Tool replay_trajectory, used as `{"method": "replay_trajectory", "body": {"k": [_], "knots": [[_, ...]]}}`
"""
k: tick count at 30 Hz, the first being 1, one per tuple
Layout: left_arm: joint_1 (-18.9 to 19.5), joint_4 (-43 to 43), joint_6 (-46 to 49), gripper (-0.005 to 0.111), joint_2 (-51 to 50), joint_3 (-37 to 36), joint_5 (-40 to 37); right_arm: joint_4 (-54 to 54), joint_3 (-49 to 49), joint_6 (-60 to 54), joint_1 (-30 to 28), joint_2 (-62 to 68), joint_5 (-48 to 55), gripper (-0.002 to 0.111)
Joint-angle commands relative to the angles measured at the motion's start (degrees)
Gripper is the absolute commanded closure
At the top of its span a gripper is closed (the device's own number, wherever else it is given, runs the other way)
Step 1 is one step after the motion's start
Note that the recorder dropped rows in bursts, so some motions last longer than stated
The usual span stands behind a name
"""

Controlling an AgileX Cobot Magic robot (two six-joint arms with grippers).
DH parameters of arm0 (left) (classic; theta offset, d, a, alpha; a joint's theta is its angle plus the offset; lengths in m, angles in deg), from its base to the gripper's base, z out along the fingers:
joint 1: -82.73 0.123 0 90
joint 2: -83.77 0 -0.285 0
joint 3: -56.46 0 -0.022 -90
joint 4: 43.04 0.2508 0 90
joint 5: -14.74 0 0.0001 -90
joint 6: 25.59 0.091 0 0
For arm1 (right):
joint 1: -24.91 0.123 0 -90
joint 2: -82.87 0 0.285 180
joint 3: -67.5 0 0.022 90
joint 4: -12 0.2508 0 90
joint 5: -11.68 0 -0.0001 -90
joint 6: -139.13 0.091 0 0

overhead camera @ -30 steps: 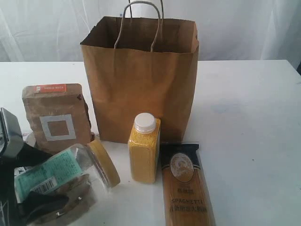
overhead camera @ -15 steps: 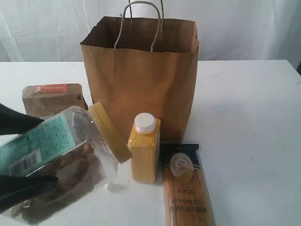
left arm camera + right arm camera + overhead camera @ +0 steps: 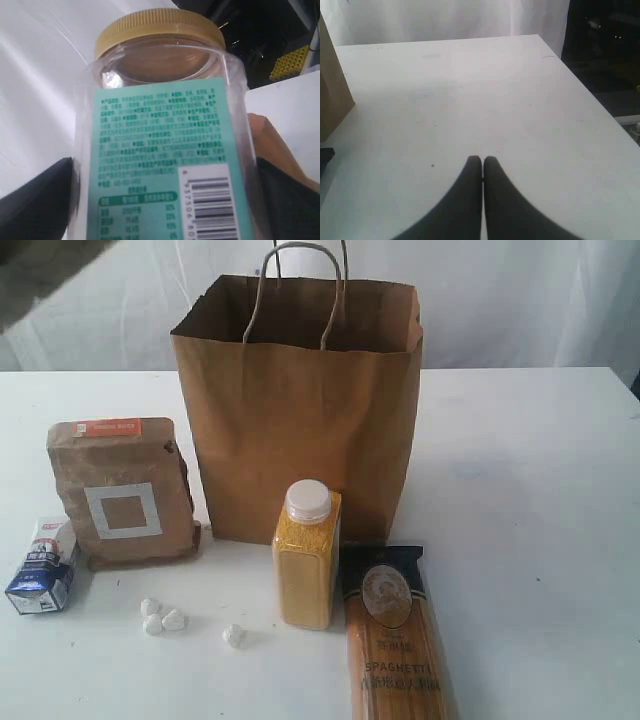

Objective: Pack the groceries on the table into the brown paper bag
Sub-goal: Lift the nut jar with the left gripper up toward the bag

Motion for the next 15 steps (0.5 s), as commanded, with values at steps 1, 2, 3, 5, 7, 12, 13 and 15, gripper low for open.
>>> {"method": "replay_trajectory", "body": {"k": [1, 2, 3, 5, 7, 12, 13, 15], "knots": [[-0.4, -13.1, 11.1, 0.107, -6.0, 4.5, 2.0, -0.3, -0.3, 0.0, 0.3, -0.2, -0.4, 0.108], [-0.4, -18.0, 13.2, 0.107, -8.5, 5.8, 2.0, -0.3, -0.3, 0.0, 0.3, -0.2, -0.4, 0.108], [-0.4, -23.7, 15.6, 0.107, -10.3, 6.6, 1.8, -0.3, -0.3, 0.0, 0.3, -0.2, -0.4, 0.108], [-0.4, -33.3, 21.0, 0.107, -15.2, 9.3, -0.7, -0.3, -0.3, 0.0, 0.3, -0.2, -0.4, 0.108], [-0.4, -37.9, 25.8, 0.107, -19.7, 12.0, -5.3, -0.3, -0.3, 0.0, 0.3, -0.2, -0.4, 0.108], [-0.4, -37.9, 25.7, 0.107, -30.6, 20.5, -12.9, -0.3, -0.3, 0.0, 0.3, -0.2, -0.4, 0.108], [-0.4, -37.9, 25.7, 0.107, -34.5, 23.3, -14.8, -0.3, -0.3, 0.0, 0.3, -0.2, -0.4, 0.108], [-0.5, -37.9, 25.7, 0.107, -40.0, 27.1, -21.0, -0.3, -0.3, 0.0, 0.3, -0.2, -0.4, 0.108]]}}
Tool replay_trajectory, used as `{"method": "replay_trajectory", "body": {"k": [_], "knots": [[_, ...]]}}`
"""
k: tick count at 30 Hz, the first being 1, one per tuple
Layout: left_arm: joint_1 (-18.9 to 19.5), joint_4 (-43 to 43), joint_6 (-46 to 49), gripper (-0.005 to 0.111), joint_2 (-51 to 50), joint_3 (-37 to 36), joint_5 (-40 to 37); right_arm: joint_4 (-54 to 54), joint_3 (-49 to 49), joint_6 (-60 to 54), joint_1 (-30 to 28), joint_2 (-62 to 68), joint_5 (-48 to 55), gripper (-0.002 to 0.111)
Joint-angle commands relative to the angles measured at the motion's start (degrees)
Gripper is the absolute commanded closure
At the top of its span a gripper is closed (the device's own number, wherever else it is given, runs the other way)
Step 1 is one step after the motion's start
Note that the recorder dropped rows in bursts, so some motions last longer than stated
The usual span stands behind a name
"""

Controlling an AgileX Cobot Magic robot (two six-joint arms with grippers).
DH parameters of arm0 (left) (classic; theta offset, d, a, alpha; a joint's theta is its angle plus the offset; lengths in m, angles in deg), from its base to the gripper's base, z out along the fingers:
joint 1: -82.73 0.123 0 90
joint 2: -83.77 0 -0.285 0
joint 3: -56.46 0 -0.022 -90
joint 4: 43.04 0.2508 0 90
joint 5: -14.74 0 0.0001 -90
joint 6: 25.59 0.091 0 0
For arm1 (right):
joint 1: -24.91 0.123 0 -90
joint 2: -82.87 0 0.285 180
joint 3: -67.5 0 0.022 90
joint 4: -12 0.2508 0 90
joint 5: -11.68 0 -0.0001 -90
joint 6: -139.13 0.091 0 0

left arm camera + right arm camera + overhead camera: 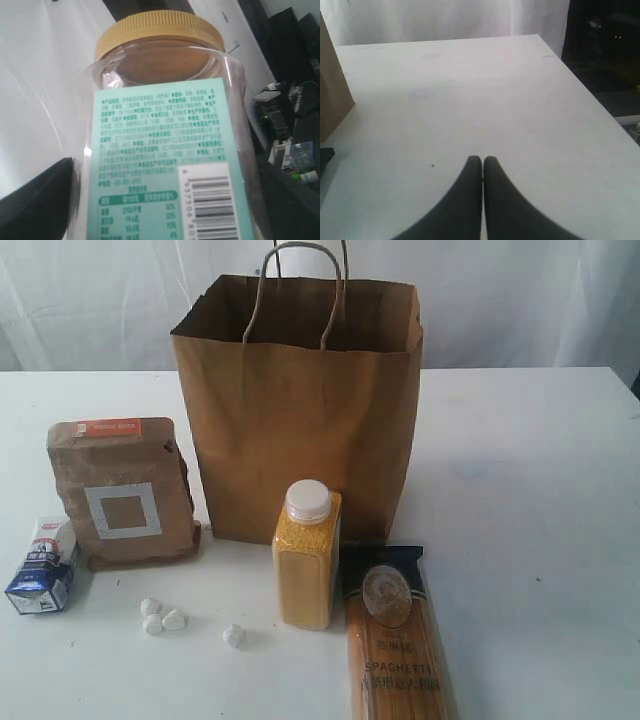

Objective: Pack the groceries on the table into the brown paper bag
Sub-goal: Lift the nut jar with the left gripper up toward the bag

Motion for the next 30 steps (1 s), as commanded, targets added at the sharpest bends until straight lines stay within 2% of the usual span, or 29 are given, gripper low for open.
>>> {"method": "replay_trajectory", "body": {"k": [1, 6, 10, 12, 16, 24, 30], "knots": [[-1.1, -3.5, 9.2, 0.107, -9.0, 7.5, -10.7, -0.3, -0.3, 0.0, 0.3, -0.2, -0.4, 0.108], [-5.9, -2.7, 9.1, 0.107, -15.6, 12.2, -13.4, -0.3, -0.3, 0.0, 0.3, -0.2, -0.4, 0.108], [-8.4, 0.1, 9.1, 0.107, -16.3, 12.2, -6.5, -0.3, -0.3, 0.0, 0.3, -0.2, -0.4, 0.108], [-8.4, 4.5, 9.1, 0.107, -16.3, 12.2, -6.2, -0.3, -0.3, 0.0, 0.3, -0.2, -0.4, 0.108], [-8.4, 5.3, 9.1, 0.107, -16.3, 12.2, -8.4, -0.3, -0.3, 0.0, 0.3, -0.2, -0.4, 0.108], [-8.4, 5.9, 9.1, 0.107, -16.3, 12.1, -1.0, -0.3, -0.3, 0.0, 0.3, -0.2, -0.4, 0.108], [-8.4, 16.2, -0.3, 0.107, -16.4, 12.1, 0.4, -0.3, -0.3, 0.0, 0.3, -0.2, -0.4, 0.108]]}}
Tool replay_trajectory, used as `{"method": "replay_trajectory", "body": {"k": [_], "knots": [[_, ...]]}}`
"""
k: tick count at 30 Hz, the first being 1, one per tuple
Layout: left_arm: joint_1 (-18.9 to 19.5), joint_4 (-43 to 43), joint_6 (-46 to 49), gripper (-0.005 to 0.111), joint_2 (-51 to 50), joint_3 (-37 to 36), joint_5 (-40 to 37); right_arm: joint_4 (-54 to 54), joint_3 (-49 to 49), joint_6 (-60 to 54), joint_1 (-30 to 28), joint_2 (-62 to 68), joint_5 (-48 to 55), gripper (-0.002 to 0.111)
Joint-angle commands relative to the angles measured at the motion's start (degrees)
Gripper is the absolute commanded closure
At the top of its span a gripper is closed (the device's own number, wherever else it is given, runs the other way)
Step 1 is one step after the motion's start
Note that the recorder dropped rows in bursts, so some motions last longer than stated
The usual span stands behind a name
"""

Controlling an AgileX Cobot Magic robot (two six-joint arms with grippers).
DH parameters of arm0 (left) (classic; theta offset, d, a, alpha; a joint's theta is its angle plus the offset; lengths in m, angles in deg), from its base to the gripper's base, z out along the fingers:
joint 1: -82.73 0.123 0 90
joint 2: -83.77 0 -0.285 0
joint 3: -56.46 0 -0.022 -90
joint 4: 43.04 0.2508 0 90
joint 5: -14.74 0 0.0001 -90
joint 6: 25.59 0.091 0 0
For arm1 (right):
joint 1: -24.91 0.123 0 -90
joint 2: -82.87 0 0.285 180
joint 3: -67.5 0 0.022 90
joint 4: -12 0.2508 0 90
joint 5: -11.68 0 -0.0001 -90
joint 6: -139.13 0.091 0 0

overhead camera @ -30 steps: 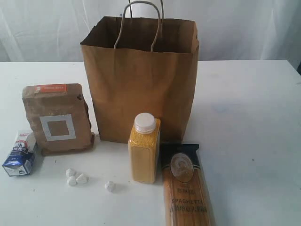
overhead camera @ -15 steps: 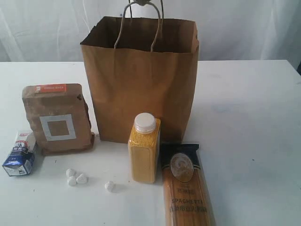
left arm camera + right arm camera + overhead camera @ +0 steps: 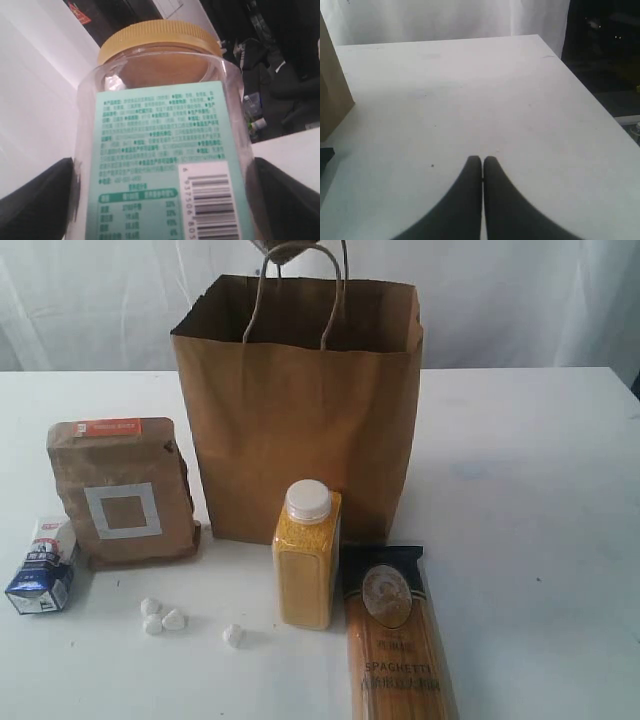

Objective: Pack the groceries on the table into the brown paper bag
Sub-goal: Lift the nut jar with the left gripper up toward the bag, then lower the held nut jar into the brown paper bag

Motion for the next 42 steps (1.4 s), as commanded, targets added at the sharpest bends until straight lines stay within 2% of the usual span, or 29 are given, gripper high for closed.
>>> {"method": "replay_trajectory", "body": {"k": [1, 6, 13, 18, 24, 26, 31, 34, 42], "knots": [[-0.4, 4.7, -1.9, 0.107, 0.4, 0.5, -0.3, -0.3, -0.3, 0.0, 0.3, -0.2, -0.4, 0.108], [-0.4, 11.2, -4.9, 0.107, -1.5, 0.5, -5.1, -0.3, -0.3, 0.0, 0.3, -0.2, -0.4, 0.108], [-0.4, 6.2, -2.0, 0.107, -3.3, 0.5, -5.4, -0.3, -0.3, 0.0, 0.3, -0.2, -0.4, 0.108], [-0.4, 19.5, -1.9, 0.107, -3.6, 0.5, -5.1, -0.3, -0.3, 0.0, 0.3, -0.2, -0.4, 0.108], [-0.4, 20.2, -1.9, 0.107, -3.6, 0.5, -5.0, -0.3, -0.3, 0.0, 0.3, -0.2, -0.4, 0.108], [-0.4, 20.3, -1.9, 0.102, -3.6, 0.5, -5.0, -0.3, -0.3, 0.0, 0.3, -0.2, -0.4, 0.108], [-0.4, 20.5, -1.9, 0.078, -3.6, 0.5, -4.9, -0.3, -0.3, 0.0, 0.3, -0.2, -0.4, 0.108], [-0.4, 20.5, -2.0, 0.069, -3.6, 0.5, -4.9, -0.3, -0.3, 0.0, 0.3, -0.2, -0.4, 0.108], [-0.4, 20.5, -7.4, 0.068, -3.6, 0.5, -5.6, -0.3, -0.3, 0.0, 0.3, -0.2, -0.4, 0.108]]}}
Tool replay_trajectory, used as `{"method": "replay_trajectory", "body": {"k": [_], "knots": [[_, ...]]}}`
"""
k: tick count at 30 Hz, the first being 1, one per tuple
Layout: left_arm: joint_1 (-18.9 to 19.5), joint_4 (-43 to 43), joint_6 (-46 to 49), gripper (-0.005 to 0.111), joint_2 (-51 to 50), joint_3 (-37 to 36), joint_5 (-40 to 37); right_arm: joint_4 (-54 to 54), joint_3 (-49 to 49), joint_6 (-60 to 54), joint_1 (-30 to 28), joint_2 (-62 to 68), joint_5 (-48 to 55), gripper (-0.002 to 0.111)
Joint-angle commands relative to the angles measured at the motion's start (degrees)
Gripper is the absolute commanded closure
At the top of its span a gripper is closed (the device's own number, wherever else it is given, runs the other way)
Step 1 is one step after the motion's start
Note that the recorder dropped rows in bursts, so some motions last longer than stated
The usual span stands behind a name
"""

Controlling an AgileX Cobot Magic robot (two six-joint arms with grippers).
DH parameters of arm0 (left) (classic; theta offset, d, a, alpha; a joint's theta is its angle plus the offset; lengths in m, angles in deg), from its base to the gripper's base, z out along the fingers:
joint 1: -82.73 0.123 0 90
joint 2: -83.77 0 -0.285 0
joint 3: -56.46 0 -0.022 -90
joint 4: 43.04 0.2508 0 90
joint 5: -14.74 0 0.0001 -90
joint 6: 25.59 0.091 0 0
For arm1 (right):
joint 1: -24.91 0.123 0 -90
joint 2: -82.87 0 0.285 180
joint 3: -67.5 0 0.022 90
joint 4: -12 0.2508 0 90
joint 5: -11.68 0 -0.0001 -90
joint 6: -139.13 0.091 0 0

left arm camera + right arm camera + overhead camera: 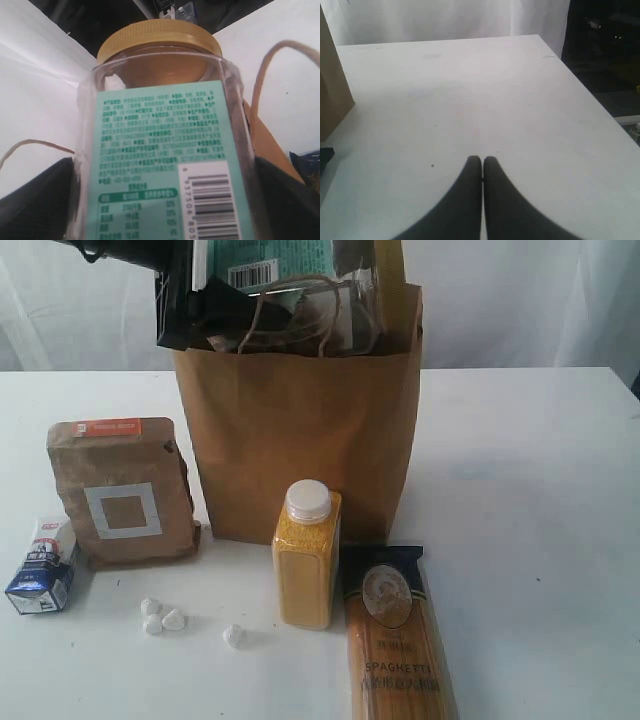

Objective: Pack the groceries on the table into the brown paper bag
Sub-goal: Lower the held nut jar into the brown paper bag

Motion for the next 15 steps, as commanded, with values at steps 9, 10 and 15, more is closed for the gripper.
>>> {"method": "replay_trajectory", "body": {"k": [9, 10, 15], "knots": [[-0.4, -2.1, -2.8, 0.068, 0.5, 0.5, -1.3, -0.3, -0.3, 0.0, 0.3, -0.2, -0.4, 0.108], [-0.4, -2.1, -2.8, 0.068, 0.5, 0.5, -1.5, -0.3, -0.3, 0.0, 0.3, -0.2, -0.4, 0.108], [-0.4, -2.1, -2.8, 0.068, 0.5, 0.5, -1.1, -0.3, -0.3, 0.0, 0.3, -0.2, -0.4, 0.108]]}}
